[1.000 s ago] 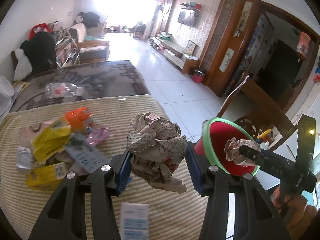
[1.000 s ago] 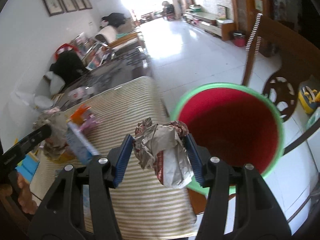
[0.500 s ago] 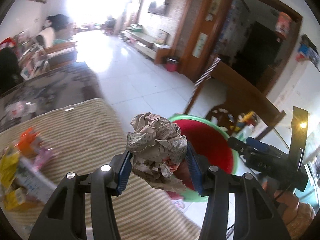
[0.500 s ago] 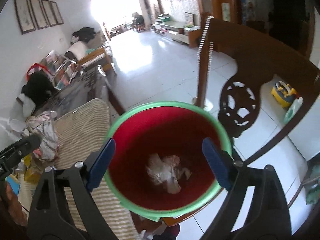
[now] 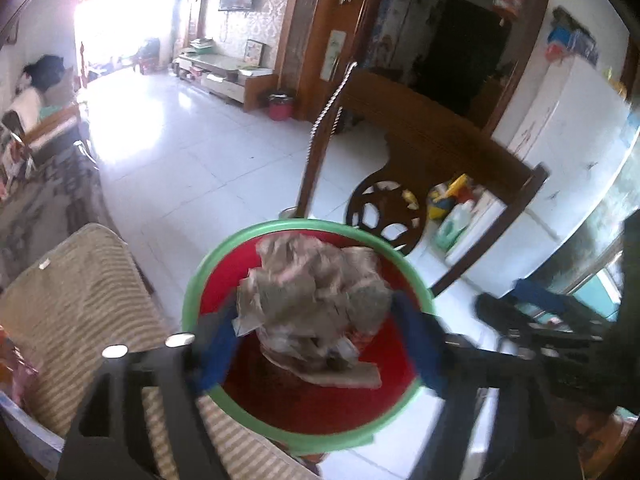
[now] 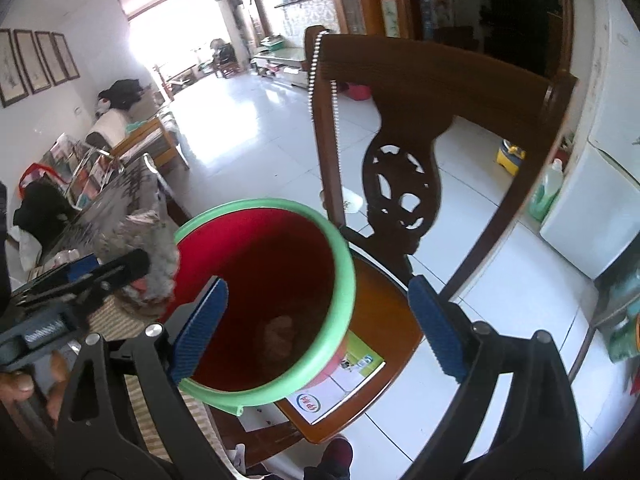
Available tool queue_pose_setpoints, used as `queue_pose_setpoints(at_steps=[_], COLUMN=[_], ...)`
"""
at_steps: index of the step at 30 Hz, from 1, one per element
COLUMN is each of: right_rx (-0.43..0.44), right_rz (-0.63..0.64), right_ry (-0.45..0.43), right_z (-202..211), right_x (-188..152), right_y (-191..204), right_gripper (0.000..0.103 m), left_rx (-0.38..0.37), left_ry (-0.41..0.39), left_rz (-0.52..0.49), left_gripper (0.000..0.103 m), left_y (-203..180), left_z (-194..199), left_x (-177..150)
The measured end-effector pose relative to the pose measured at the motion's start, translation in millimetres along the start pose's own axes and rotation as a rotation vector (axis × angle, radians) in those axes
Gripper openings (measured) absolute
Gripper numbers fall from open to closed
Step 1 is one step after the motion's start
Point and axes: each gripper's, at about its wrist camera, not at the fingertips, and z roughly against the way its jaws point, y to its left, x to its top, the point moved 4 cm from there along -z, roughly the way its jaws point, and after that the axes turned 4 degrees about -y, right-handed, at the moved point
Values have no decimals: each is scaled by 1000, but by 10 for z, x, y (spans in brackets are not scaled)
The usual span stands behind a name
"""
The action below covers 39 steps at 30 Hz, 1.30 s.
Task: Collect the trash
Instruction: 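Carry the brown paper into the red bucket and open the right tool, then grasp the crumpled grey paper with the left tool while the right tool returns to the table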
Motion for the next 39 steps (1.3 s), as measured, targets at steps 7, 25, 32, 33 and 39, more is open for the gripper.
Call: queue_pose_setpoints(at_steps=[7, 25, 32, 33, 39], right_rx=[21, 328, 375, 378, 362], right_rz=[10, 324, 406, 412, 436], right_ry=[0, 111, 147, 150, 148], right_z=[-4, -261, -187, -170, -54], right_x=[-5, -406, -765, -819, -1051], right_y=[77, 1991, 2716, 2832, 3332], right_gripper=[92, 94, 94, 94, 94], left_rx=[46, 463, 598, 613, 591], left_ry=[-62, -179, -162, -155, -104], left_rz=[32, 404, 544, 561, 786], left_gripper=[86, 89, 89, 89, 89], left_y=[198, 1991, 2854, 2968, 3662], left_z=[313, 1829, 2433, 2499, 2693], left_x=[-16, -861, -1451, -1525, -2060])
